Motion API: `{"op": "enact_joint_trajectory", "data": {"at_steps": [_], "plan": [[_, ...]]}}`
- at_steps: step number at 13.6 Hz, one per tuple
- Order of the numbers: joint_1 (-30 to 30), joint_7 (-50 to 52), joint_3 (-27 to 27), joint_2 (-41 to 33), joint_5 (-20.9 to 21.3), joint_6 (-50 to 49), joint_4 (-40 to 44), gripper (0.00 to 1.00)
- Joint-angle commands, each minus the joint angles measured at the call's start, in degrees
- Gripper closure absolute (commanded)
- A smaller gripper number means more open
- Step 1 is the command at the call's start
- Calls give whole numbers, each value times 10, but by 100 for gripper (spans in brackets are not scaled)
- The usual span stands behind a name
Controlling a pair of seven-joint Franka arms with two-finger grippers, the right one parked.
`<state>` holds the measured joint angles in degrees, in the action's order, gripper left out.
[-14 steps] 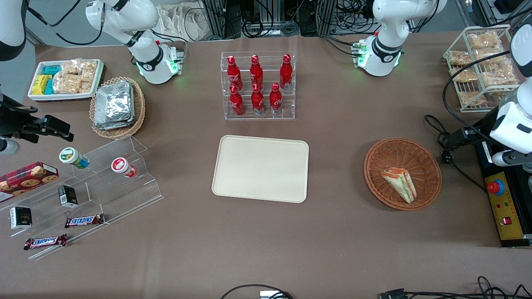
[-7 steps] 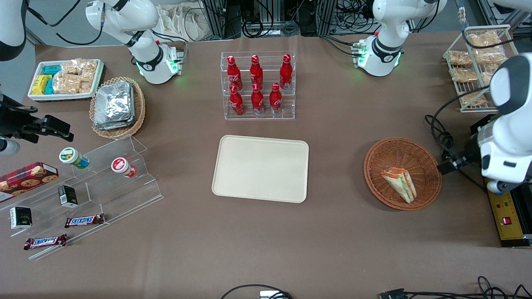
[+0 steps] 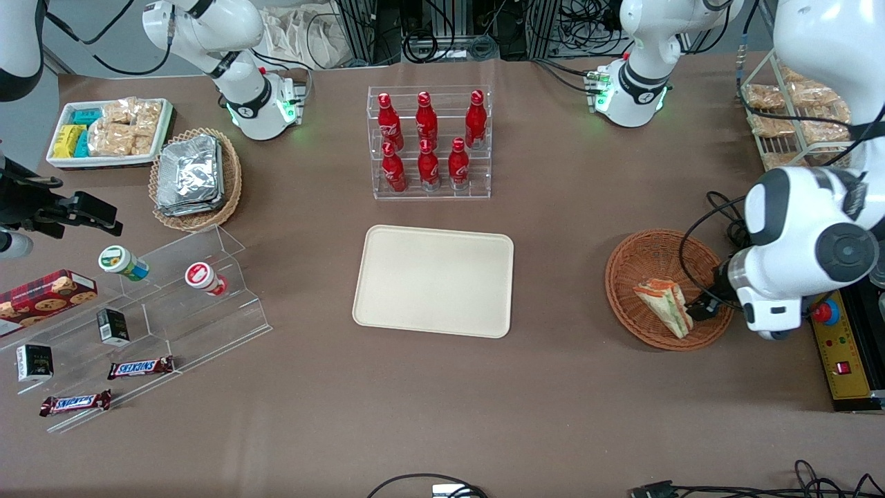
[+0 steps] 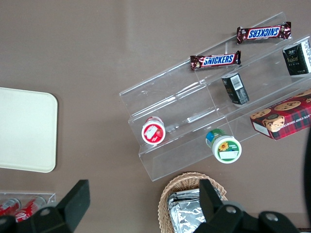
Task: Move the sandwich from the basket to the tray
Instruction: 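Move the left gripper over the wicker basket and lower toward the sandwich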
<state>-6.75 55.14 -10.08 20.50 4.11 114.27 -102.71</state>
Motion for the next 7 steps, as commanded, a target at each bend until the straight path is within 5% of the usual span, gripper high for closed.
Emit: {"op": "enact_joint_trajectory", "data": {"at_steps": [1, 7], "plan": [[-16, 22, 0, -4, -15, 27, -26, 0], [-10, 23, -3, 29, -14, 61, -30, 0]]}}
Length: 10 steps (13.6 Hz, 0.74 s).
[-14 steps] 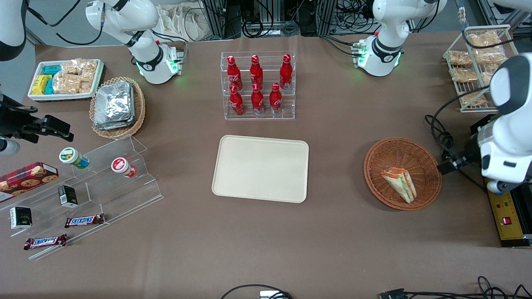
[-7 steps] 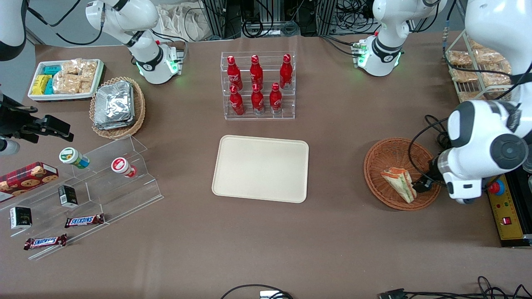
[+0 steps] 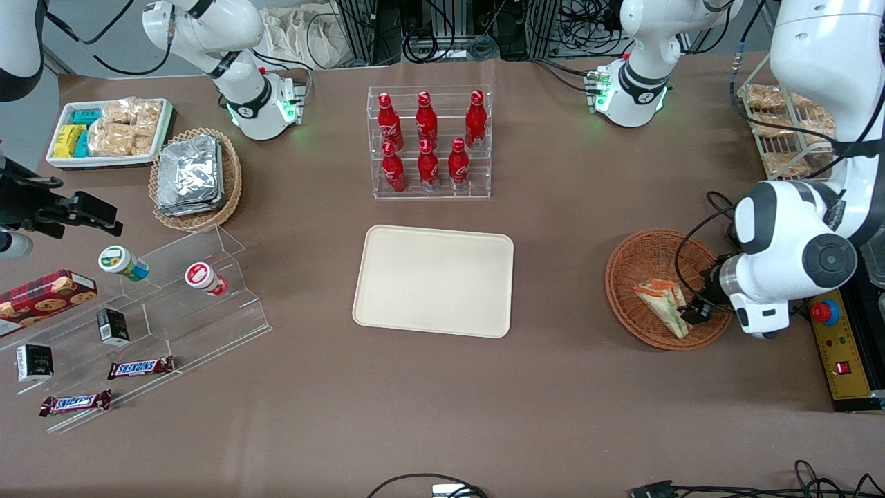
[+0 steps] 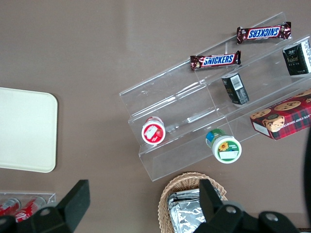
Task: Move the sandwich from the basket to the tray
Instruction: 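Move the left gripper over the wicker basket and lower toward the sandwich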
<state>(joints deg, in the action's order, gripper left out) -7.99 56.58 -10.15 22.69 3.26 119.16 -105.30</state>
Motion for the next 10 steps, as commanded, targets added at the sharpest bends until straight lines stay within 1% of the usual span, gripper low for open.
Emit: {"op": "enact_joint_trajectory", "data": {"at_steps": [1, 7, 10], "plan": [[4, 9, -4, 9, -5, 13, -4, 0], [26, 13, -4, 37, -4, 51, -7, 0], [25, 13, -3, 43, 1, 85, -34, 0]]}}
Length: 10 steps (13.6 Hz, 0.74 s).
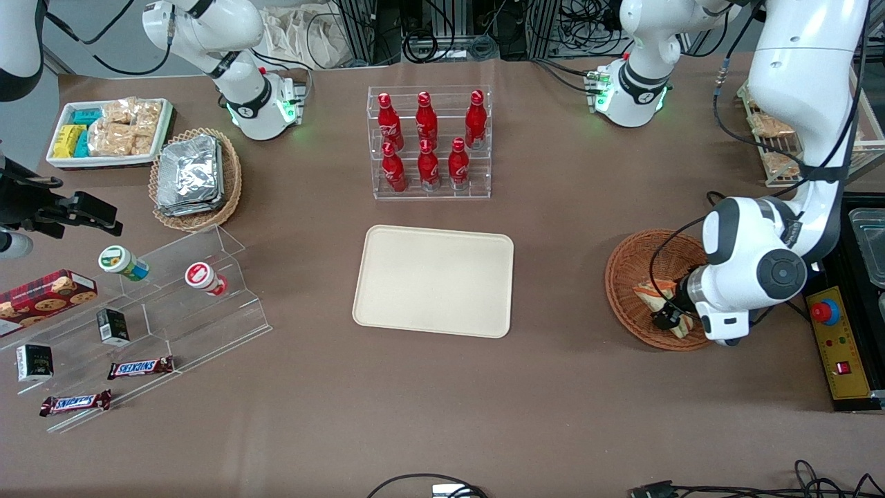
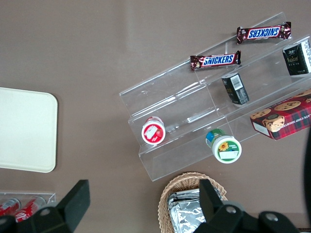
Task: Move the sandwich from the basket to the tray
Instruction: 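Close the left gripper on the wrapped sandwich and lift it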
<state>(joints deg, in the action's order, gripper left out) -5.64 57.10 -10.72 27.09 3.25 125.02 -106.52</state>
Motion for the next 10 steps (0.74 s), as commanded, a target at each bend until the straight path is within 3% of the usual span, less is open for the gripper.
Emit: {"op": "enact_joint_trajectory", "data": {"at_steps": [1, 2, 5, 7, 10], "plan": [[-1, 7, 3, -1, 3, 32, -31, 0], [-2, 6, 4, -3, 3, 33, -37, 10], [-7, 5, 5, -21, 3, 16, -47, 100], [-7, 5, 5, -43, 3, -17, -37, 100], [-3, -7, 2, -75, 4, -172, 48, 100]]}}
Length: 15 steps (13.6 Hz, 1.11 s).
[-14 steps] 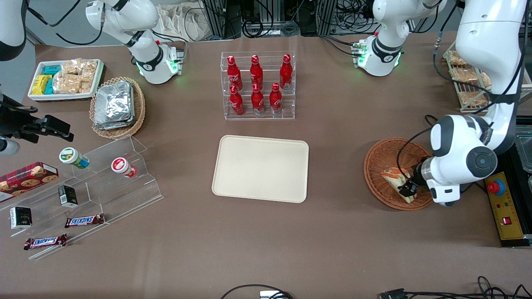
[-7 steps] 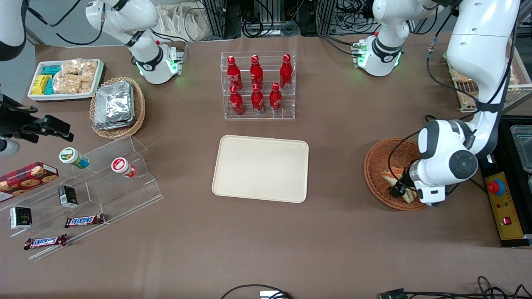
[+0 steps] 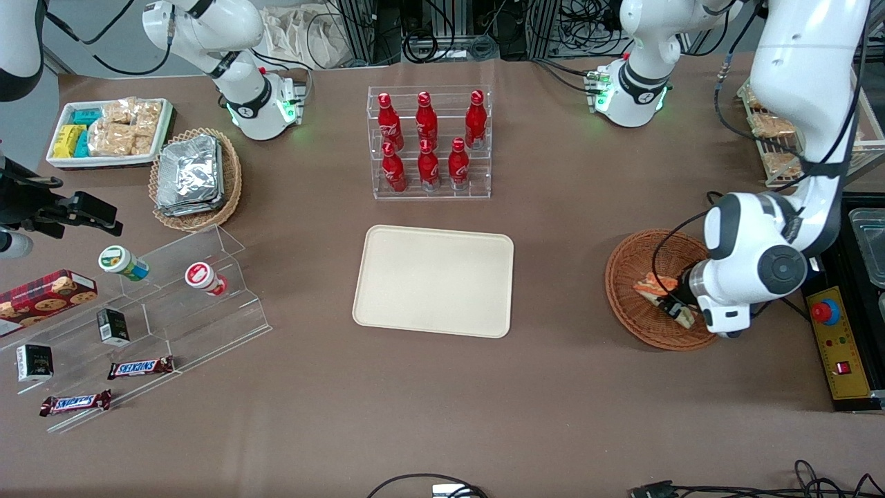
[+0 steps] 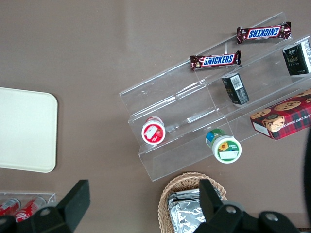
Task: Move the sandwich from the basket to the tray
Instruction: 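Close the left gripper on the wrapped sandwich and lift it, then carry the sandwich with the left gripper over the beige tray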
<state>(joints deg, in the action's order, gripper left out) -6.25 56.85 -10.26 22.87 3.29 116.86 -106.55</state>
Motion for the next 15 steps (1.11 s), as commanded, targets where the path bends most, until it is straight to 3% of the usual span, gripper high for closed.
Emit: {"op": "enact_joint_trajectory", "data": {"at_steps": [1, 4, 8, 13, 15], "plan": [[6, -9, -5, -31, 2, -149, 97, 100], [15, -92, -32, -19, -7, -225, 211, 100], [32, -140, -120, 21, -7, -226, 256, 100], [173, -175, -136, 140, -4, -216, 319, 100], [220, -215, -136, 169, -2, -169, 316, 100]]}}
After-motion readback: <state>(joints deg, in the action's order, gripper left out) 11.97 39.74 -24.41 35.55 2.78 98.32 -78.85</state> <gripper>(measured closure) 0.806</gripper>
